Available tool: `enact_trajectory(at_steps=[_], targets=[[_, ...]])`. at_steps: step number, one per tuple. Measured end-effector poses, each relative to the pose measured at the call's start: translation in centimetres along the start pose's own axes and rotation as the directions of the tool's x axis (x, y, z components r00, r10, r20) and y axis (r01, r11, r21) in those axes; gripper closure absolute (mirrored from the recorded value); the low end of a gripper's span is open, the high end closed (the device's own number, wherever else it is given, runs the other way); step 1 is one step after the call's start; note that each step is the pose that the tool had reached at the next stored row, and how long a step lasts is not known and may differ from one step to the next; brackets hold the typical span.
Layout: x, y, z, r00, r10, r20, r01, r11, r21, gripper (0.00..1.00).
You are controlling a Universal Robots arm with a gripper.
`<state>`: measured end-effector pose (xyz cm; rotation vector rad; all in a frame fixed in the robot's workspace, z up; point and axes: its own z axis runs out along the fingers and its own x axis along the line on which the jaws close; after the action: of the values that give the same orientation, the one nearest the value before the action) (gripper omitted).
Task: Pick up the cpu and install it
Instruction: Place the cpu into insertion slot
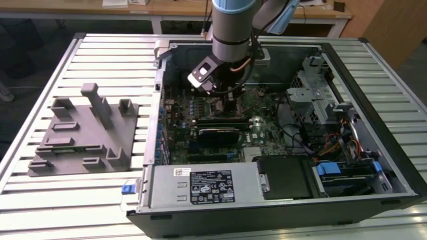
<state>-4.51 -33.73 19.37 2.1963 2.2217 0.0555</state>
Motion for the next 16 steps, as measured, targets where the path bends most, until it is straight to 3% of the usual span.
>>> enact_trajectory(at_steps=[3, 4, 9, 16], targets=[[0.01, 0.00, 0.02, 1.0000, 0.000, -0.0005, 0.000, 1.0000, -0.0002, 0.45], [0.01, 0.00, 0.02, 1.0000, 0.000, -0.0004, 0.000, 1.0000, -0.0002, 0.39], [0.00, 0.00, -0.07, 1.0000, 0.000, -0.0024, 0.000, 1.0000, -0.0001, 0.39], [0.01, 0.04, -0.98, 1.0000, 0.000, -0.0052, 0.000, 1.0000, -0.0001, 0.40]])
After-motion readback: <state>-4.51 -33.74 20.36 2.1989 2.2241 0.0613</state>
